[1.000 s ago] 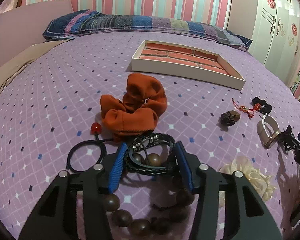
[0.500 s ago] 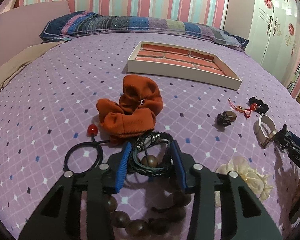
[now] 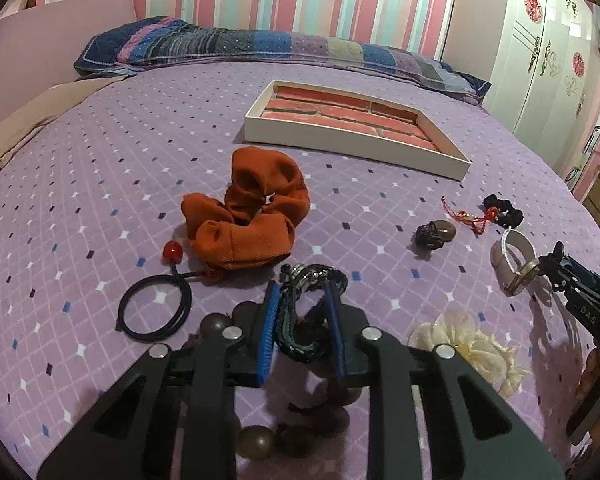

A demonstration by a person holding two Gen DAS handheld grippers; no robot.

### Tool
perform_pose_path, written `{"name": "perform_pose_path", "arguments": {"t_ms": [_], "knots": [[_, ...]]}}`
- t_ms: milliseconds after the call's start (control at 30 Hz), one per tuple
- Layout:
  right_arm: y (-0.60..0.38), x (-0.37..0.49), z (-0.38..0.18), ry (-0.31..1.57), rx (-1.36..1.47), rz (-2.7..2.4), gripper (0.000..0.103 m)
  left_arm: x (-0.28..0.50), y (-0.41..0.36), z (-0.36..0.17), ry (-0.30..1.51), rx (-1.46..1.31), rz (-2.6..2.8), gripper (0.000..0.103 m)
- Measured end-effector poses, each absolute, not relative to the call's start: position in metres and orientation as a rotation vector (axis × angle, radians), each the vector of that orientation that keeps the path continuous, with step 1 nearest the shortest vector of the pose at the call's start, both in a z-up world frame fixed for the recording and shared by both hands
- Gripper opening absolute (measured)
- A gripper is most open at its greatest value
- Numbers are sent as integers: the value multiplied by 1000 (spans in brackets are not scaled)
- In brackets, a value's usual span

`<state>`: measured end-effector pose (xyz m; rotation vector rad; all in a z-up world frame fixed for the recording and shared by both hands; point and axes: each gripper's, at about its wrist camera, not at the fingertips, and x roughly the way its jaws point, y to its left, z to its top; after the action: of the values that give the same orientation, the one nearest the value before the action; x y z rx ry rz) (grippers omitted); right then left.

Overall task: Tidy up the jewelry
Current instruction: 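Close left tool on the braided bracelet while right tool closes on the claw clip, then carry the bracelet and claw clip in both tools over the brick-lined tray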

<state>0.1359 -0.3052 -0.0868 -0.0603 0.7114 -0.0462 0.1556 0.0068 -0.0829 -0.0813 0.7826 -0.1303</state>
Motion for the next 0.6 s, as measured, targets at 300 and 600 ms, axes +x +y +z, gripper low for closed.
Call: {"name": "perform_pose_path", "arguments": {"t_ms": [300,600], "knots": [[-304,134,-82,715,-67,-41,50,148,3,-73,778,-88,-159,18],[-301,133,-75,713,-82,-36,50,148,2,-63,769,-86,-184,5]]}}
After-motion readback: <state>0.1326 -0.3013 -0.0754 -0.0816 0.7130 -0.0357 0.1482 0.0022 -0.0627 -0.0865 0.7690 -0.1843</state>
